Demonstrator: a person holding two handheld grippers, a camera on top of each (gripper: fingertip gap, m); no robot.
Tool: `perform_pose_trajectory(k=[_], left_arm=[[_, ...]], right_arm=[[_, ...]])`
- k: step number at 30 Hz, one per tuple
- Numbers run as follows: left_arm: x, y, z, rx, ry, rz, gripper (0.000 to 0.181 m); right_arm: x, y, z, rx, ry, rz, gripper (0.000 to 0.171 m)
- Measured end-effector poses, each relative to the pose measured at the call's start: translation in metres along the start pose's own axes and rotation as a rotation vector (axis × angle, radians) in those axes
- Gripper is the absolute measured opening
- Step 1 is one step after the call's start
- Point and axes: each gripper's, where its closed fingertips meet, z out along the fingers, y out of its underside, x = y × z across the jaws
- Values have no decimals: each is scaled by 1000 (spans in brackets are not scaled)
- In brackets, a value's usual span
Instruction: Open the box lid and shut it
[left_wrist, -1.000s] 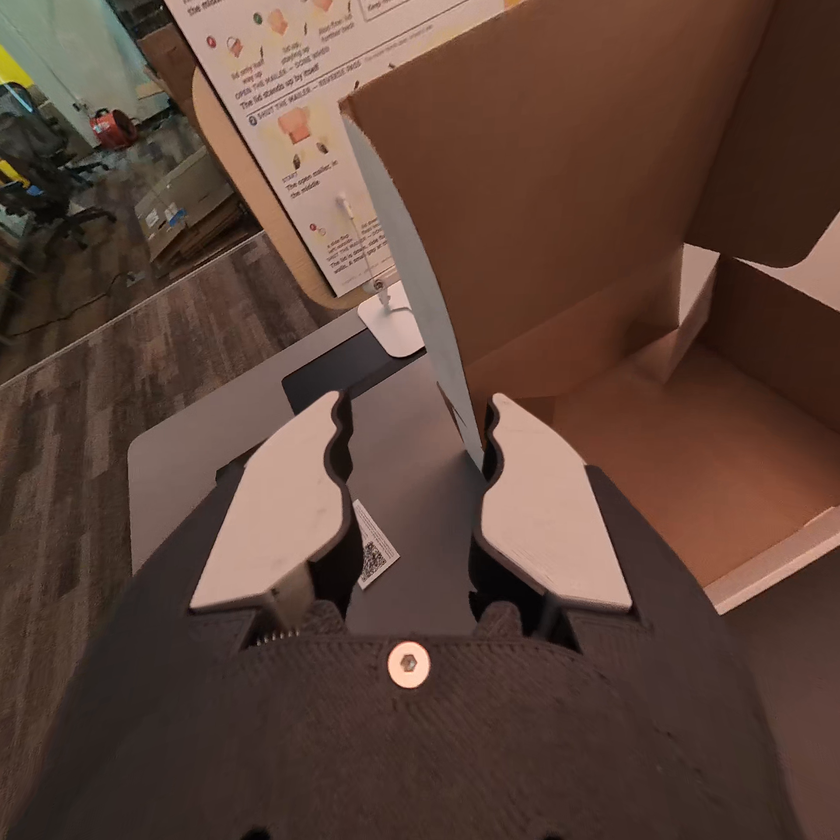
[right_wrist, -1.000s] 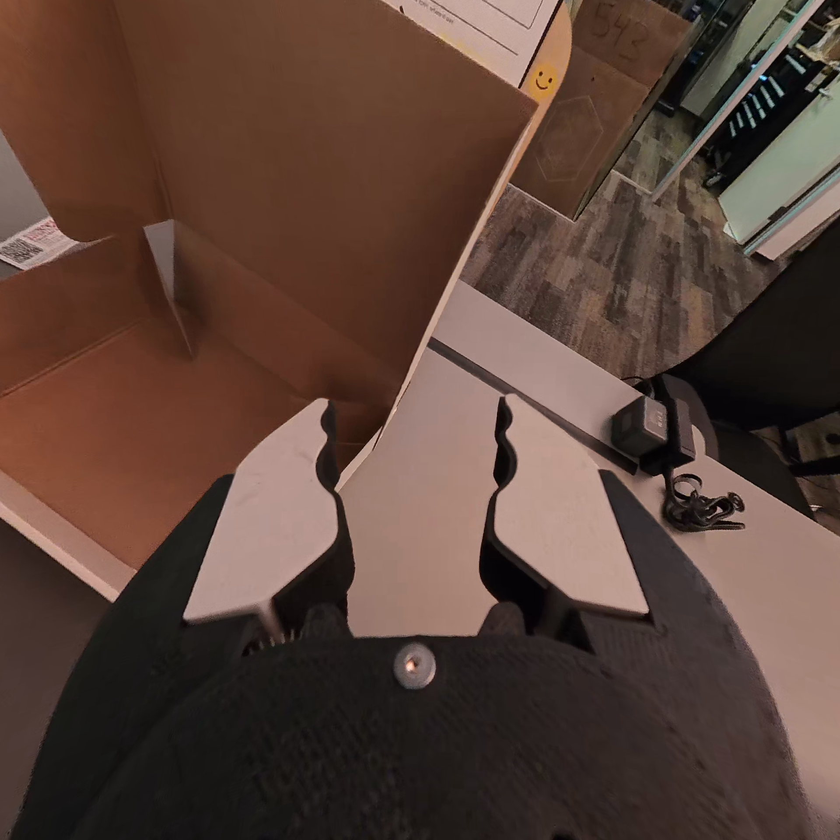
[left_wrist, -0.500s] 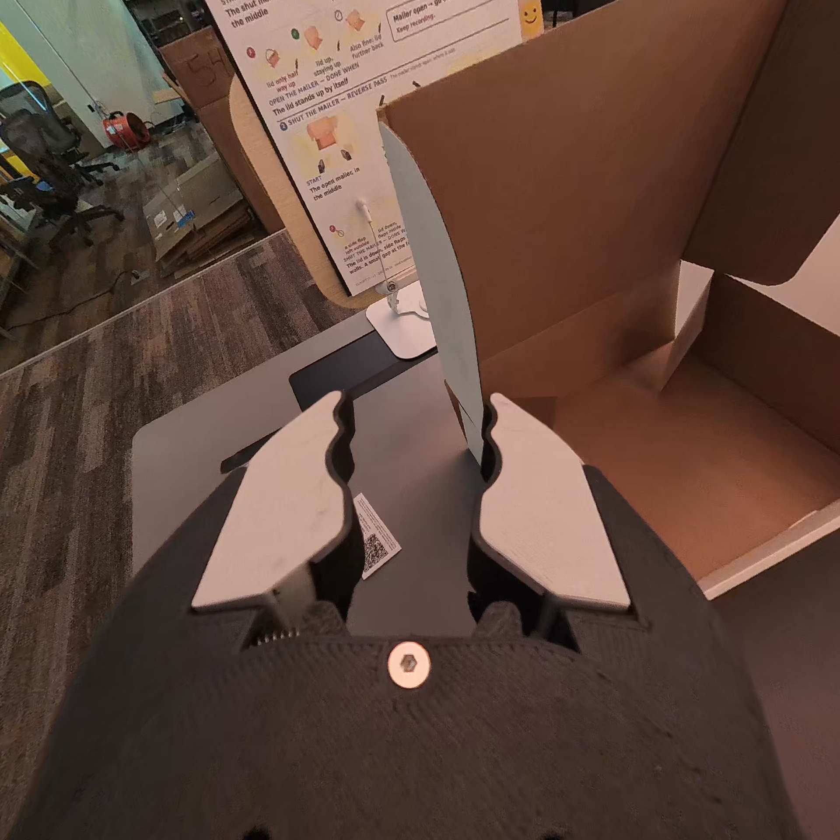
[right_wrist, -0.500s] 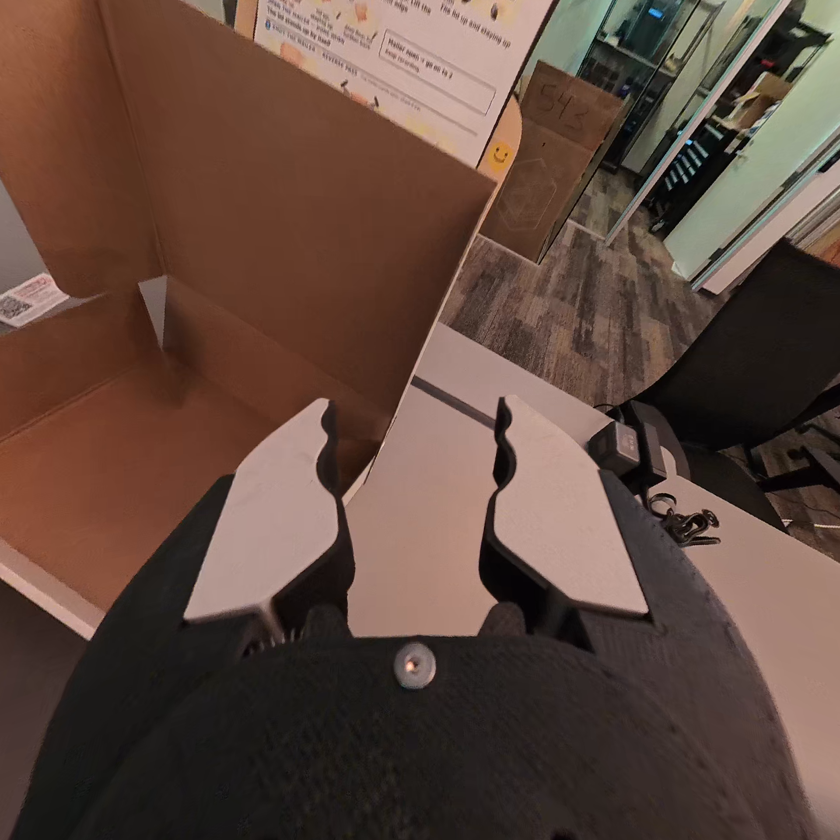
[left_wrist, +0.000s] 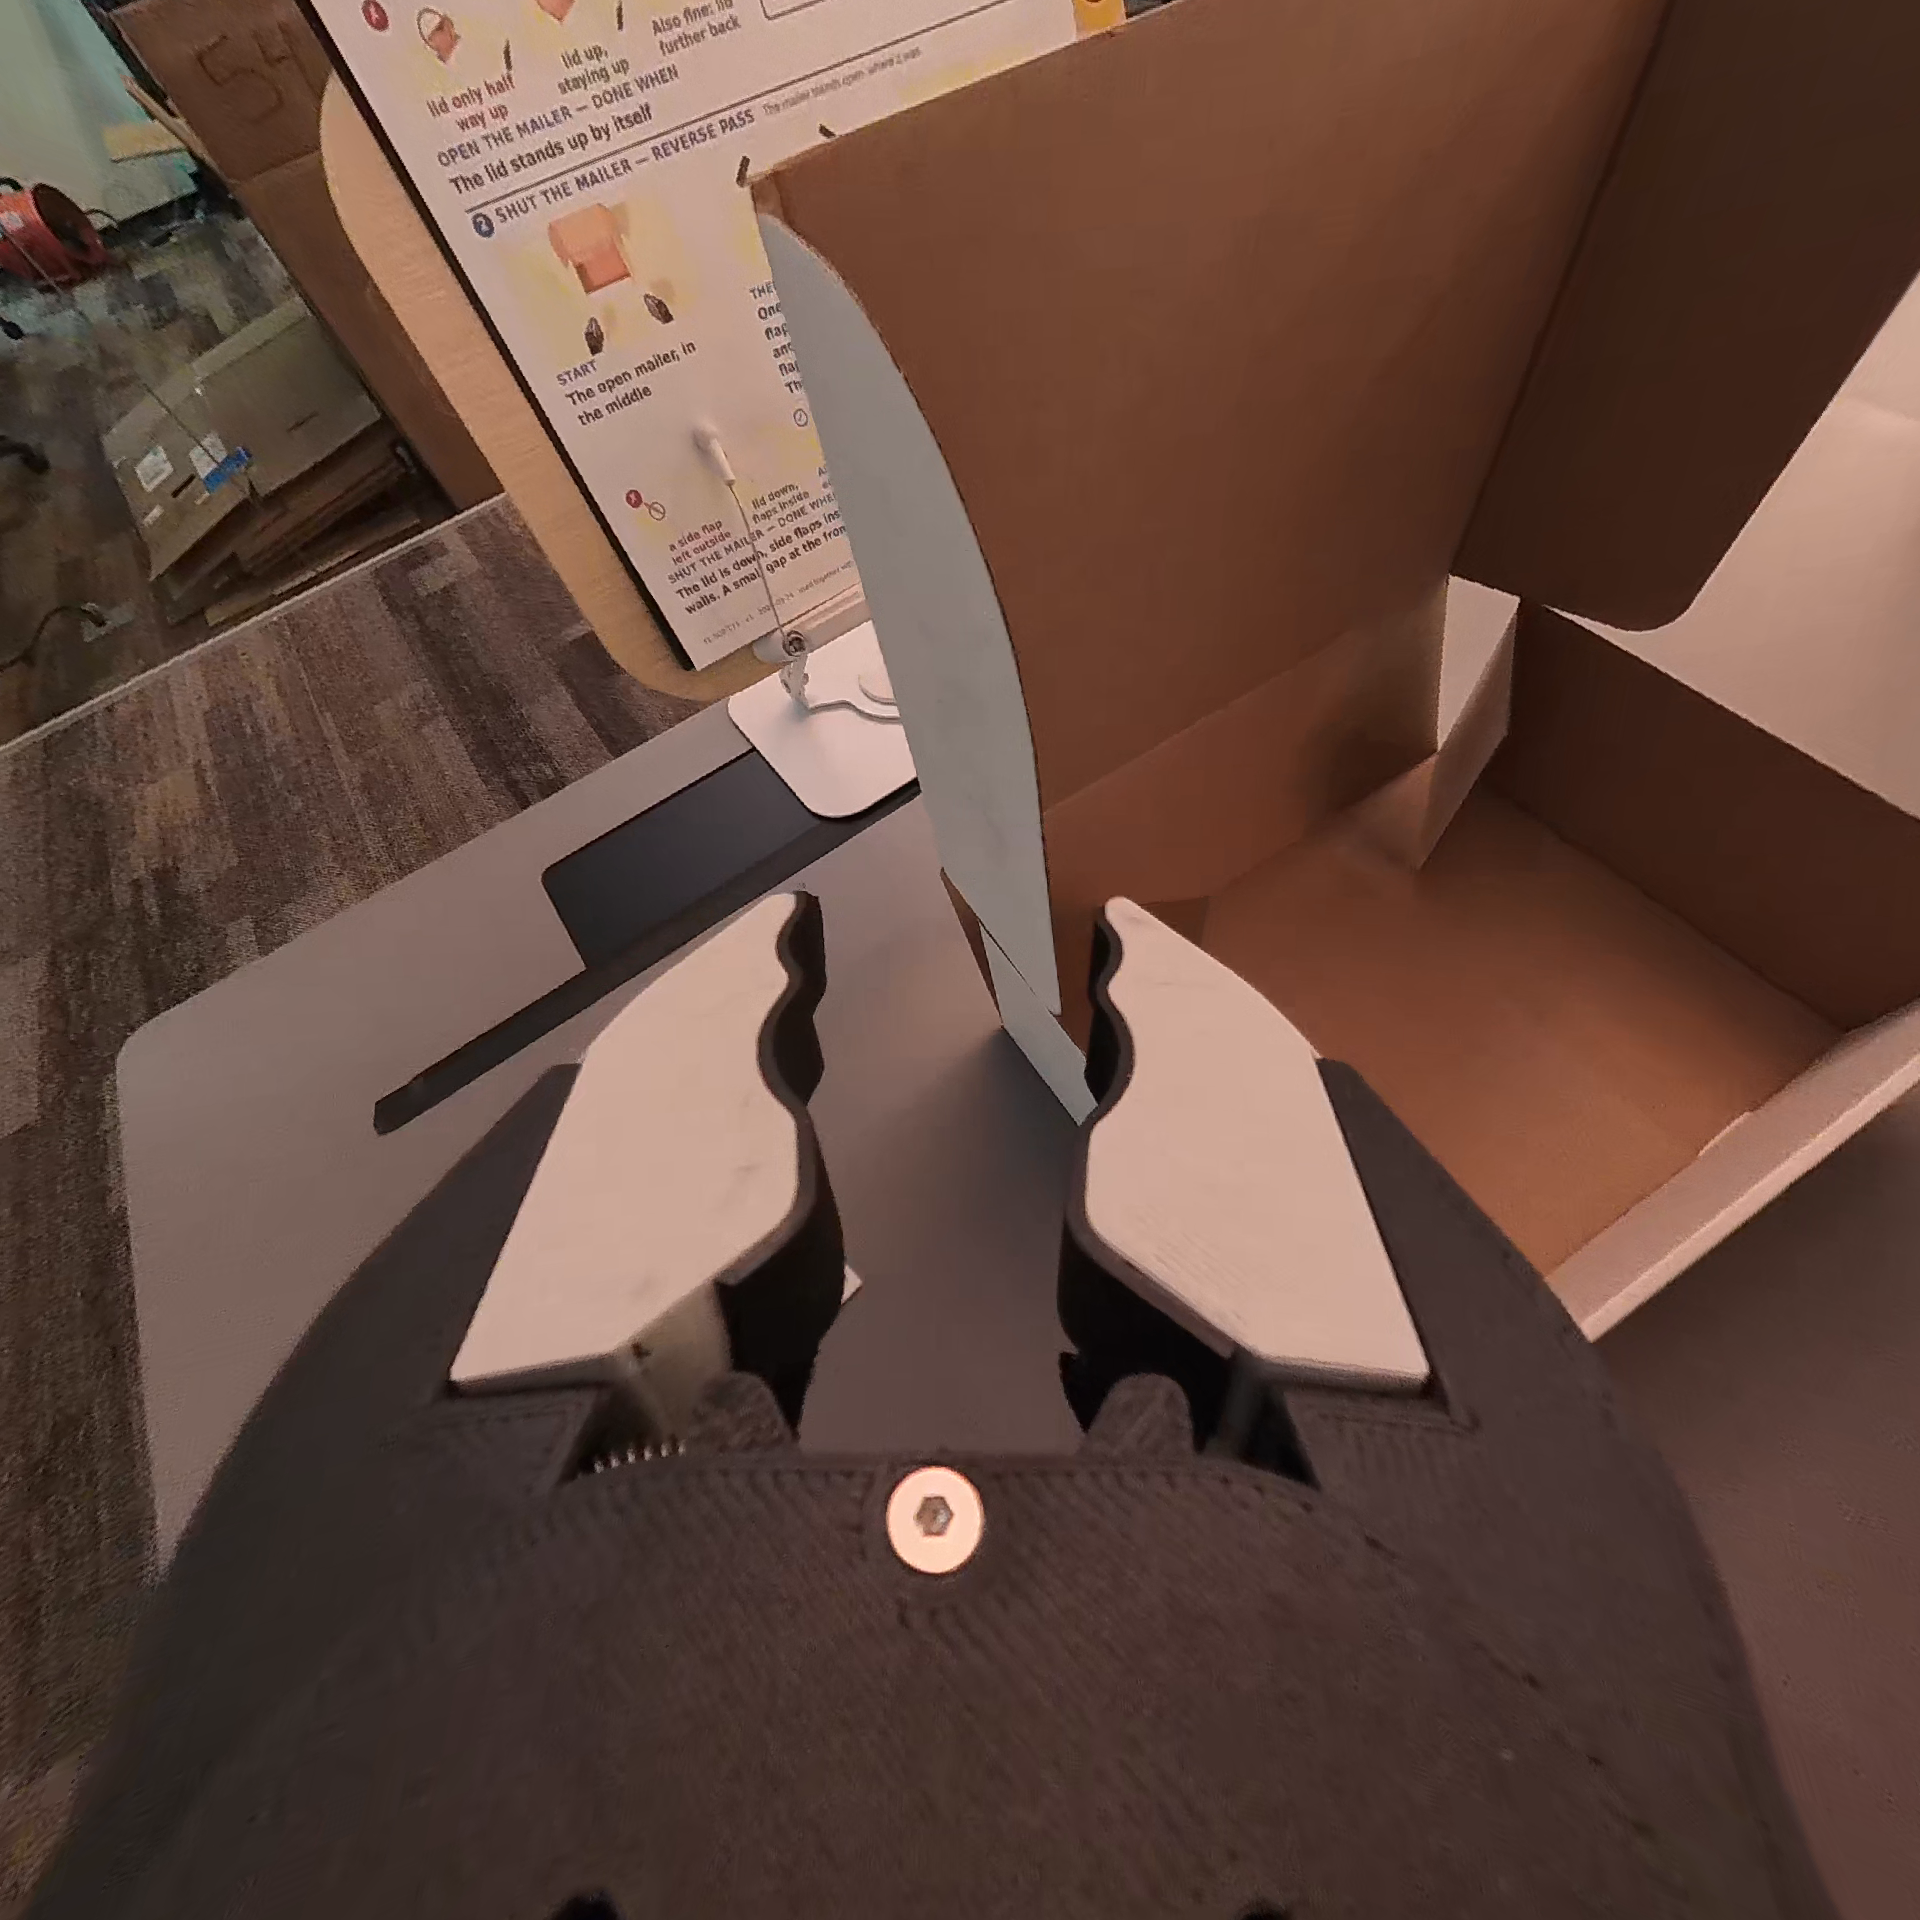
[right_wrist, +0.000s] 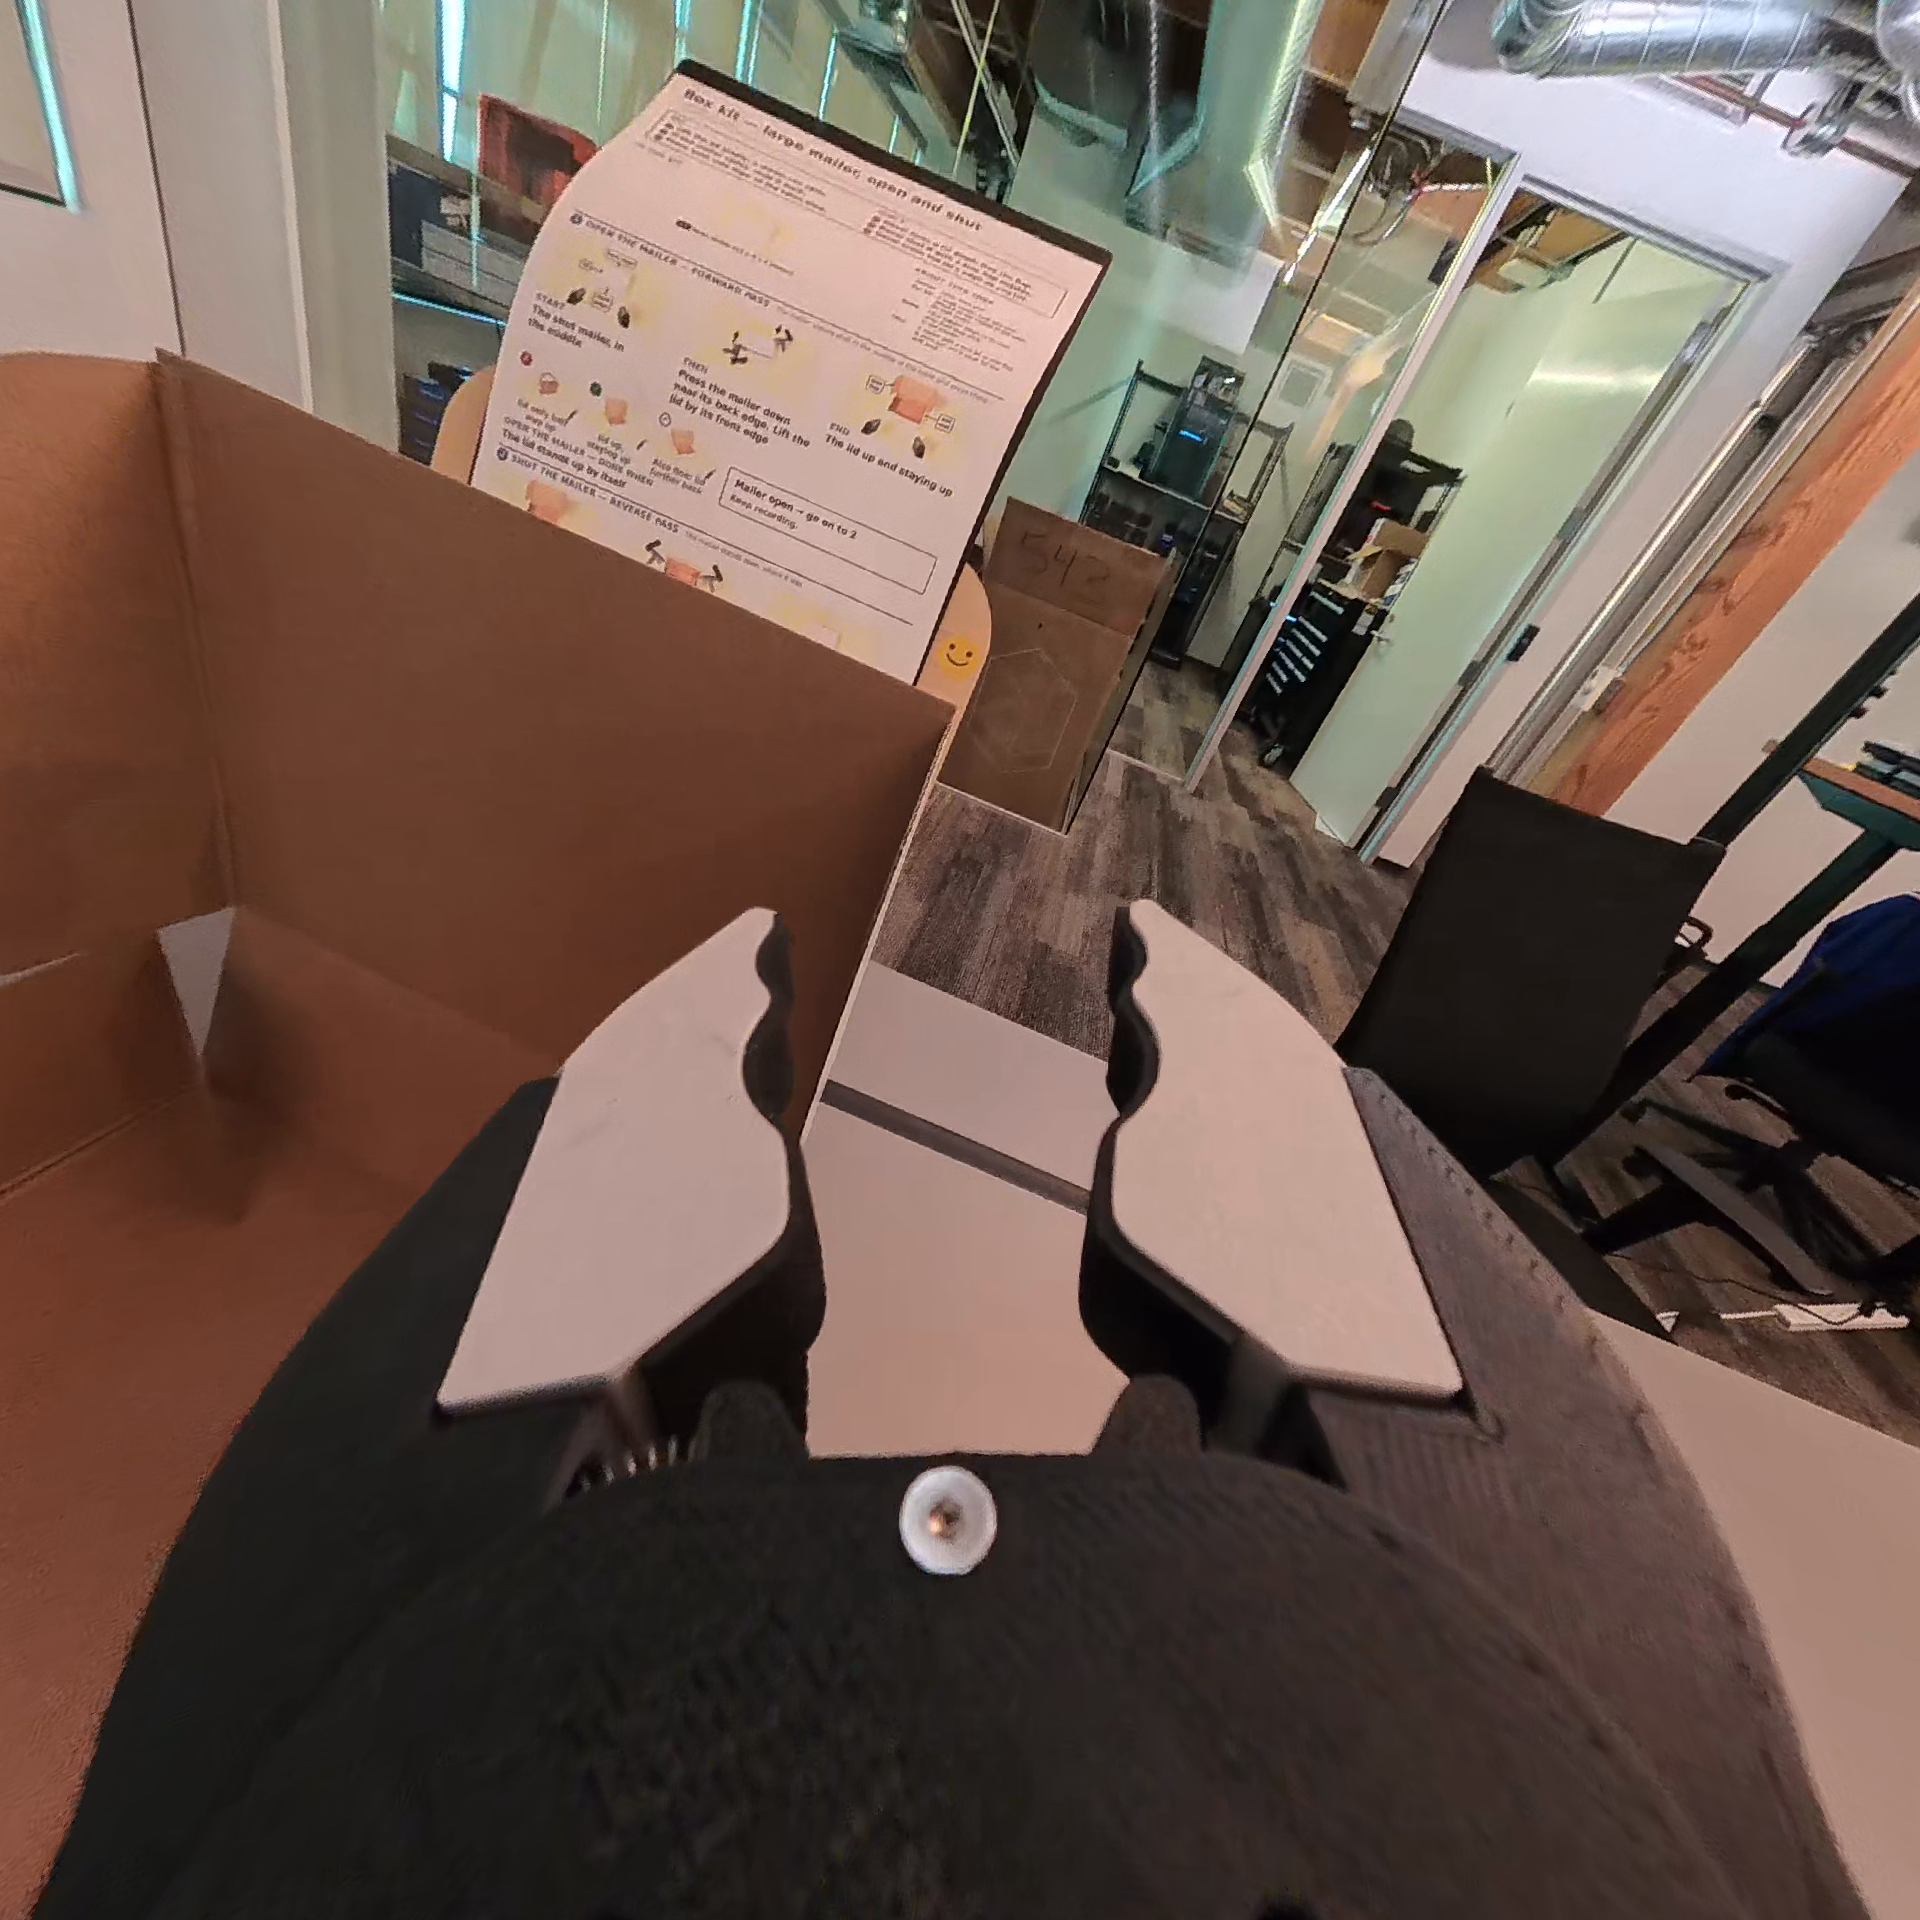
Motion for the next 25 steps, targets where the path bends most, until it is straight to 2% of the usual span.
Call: perform_pose_trajectory(k=[1,16,25], left_arm=[[-1,0,2,0,7,-5,47],[-1,7,10,-33,46,-11,45],[-7,11,13,-46,46,-30,45]], right_arm=[[-1,2,2,-7,-2,-2,58],[0,9,17,-17,49,-96,50],[-3,13,18,-40,7,-67,47]])
